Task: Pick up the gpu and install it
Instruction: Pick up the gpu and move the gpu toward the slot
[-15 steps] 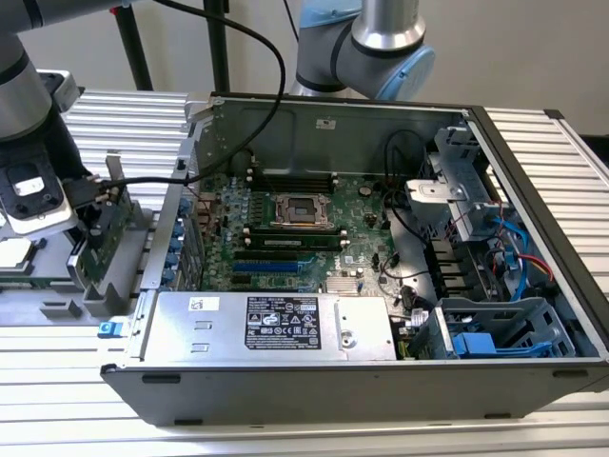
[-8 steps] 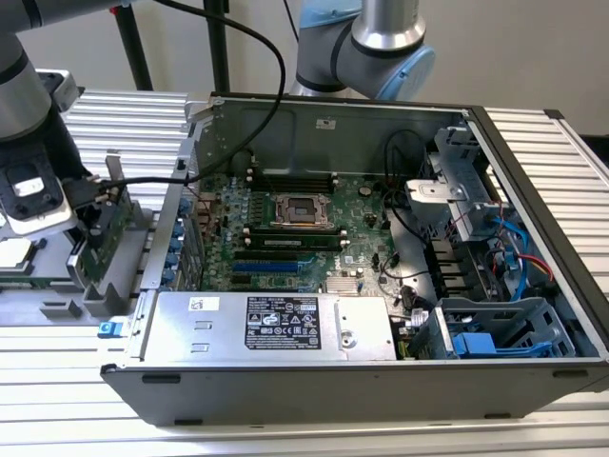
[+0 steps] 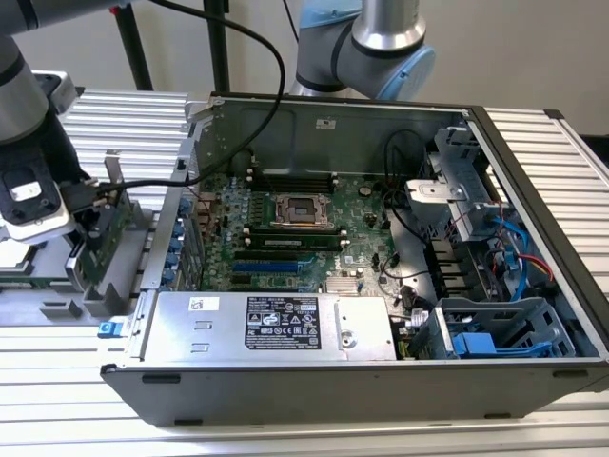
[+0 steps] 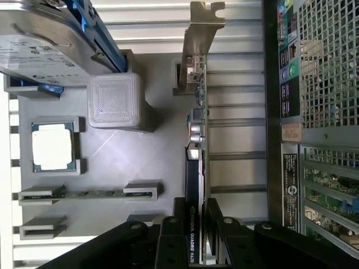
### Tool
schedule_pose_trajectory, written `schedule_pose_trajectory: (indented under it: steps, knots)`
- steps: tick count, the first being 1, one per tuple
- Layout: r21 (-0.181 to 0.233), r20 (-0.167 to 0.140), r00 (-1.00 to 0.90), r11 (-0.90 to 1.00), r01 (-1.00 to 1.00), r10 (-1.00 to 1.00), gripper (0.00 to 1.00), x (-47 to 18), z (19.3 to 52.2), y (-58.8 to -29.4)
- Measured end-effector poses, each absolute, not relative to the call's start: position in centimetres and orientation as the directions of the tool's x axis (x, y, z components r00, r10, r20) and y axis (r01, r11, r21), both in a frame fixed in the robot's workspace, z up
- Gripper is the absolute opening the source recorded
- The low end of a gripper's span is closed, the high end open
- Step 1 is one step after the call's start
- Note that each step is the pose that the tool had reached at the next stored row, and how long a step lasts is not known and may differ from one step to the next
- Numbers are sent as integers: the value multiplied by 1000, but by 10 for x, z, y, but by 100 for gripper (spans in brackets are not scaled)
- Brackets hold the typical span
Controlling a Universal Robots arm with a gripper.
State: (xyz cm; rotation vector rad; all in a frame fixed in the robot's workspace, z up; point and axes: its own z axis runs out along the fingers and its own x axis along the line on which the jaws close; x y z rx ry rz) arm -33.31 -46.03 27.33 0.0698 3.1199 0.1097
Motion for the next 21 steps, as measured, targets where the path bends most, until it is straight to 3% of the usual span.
schedule_pose_trajectory:
  steps: [21]
  knots:
    - [106, -16, -999, 993, 44, 46, 0, -333, 279, -462]
